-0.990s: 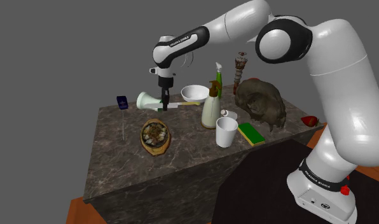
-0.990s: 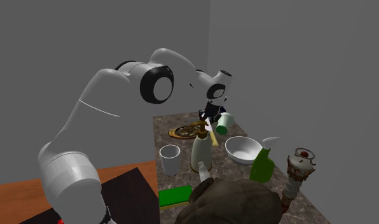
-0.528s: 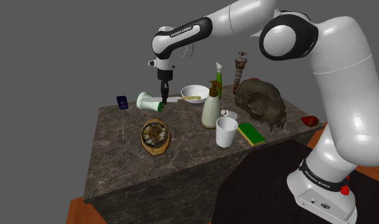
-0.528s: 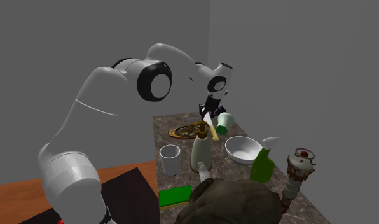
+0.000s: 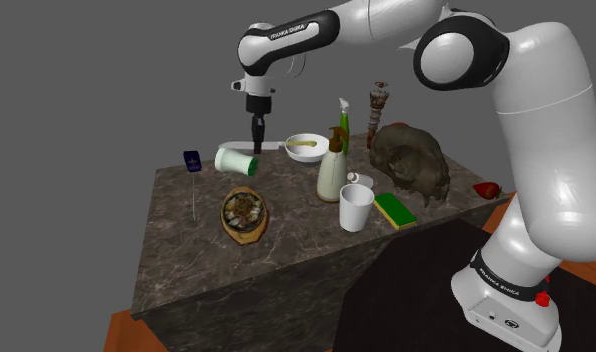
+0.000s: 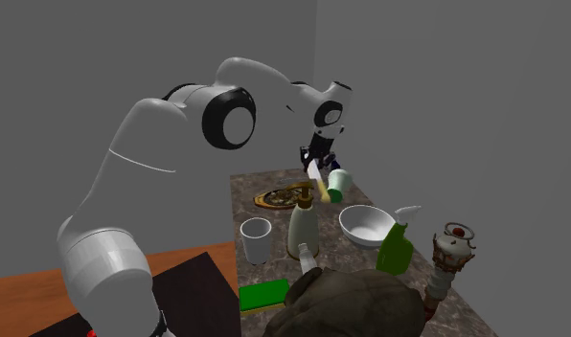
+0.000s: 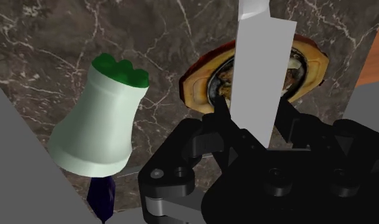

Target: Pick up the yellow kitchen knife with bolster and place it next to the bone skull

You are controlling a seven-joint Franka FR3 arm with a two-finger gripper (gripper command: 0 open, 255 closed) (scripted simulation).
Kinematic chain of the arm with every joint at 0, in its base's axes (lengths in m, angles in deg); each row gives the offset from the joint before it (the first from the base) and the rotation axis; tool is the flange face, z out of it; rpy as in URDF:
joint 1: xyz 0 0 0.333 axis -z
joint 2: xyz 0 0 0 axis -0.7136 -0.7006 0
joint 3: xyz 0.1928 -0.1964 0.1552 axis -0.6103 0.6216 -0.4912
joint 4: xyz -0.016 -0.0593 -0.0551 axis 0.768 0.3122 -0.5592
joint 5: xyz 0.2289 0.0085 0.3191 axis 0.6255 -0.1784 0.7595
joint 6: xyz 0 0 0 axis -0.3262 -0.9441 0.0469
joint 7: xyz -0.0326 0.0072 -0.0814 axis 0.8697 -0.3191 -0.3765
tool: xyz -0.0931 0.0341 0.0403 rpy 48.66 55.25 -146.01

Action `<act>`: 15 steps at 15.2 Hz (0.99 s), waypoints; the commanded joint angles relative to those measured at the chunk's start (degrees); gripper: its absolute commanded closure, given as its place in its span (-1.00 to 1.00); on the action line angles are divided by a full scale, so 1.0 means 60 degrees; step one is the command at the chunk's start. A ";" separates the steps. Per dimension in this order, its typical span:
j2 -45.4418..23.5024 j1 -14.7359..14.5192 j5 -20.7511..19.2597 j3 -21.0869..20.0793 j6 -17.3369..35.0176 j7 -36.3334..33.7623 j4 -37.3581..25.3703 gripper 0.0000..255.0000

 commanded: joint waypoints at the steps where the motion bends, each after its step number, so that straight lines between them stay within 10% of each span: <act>1: 0.0047 -0.0001 -0.0017 0.0001 -0.0230 -0.0066 -0.0186 1.00; 15: 0.0161 0.0040 -0.0096 -0.0004 -0.1887 -0.0476 -0.1776 1.00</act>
